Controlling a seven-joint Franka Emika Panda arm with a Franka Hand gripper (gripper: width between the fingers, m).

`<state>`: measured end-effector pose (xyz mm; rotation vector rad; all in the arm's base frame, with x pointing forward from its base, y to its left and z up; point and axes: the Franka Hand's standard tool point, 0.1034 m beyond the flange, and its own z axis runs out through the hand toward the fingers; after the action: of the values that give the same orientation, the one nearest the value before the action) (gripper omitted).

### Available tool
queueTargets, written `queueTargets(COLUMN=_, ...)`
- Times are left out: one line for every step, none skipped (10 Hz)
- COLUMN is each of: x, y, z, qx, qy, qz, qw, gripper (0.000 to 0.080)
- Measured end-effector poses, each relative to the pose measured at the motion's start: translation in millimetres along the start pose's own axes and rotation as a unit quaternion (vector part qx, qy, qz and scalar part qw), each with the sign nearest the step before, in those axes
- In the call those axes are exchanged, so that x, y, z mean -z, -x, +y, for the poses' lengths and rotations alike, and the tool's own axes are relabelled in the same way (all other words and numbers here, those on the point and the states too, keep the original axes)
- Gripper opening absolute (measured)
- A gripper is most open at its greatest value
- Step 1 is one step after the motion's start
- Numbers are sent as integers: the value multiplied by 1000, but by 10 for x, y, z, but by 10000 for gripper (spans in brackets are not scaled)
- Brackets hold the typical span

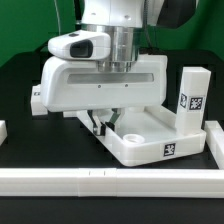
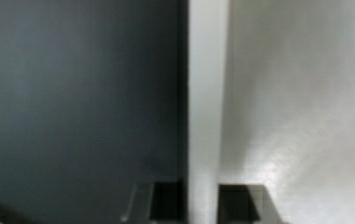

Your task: Assemble desk

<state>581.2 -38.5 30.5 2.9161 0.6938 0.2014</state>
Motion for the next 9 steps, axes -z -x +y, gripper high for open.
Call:
queueTargets(x=1, y=0, z=8, qx=28, qy=1, qz=0, qw=1000, gripper=64)
queueTargets(x=1, y=2, z=13, qx=42, qy=1, qz=0, qw=999, gripper=64)
queueTargets(x=2, y=2, z=19, qx=77, qy=2, qz=0, qw=997, gripper=64)
queueTargets(x=3, y=5, z=28, qx=104, qy=3, qz=-1, qw=995, gripper=64)
queueTargets(x=5, y=-12, z=24, qx=128, qy=5, qz=-1, qw=992, gripper=64)
queueTargets(x=13, y=-67, z=15, qx=172, qy=9, qz=1, qw=985, gripper=64)
queueTargets(x=26, y=-116, z=19, qx=205, qy=12, qz=2, qw=979, gripper=64)
queueTargets(x=22, y=-162, z=12, qx=233, qy=15, qz=3, qw=972, gripper=64)
queueTargets(x=6, y=-240, z=-9, qx=275, qy=19, qz=3, qw=961, gripper=64)
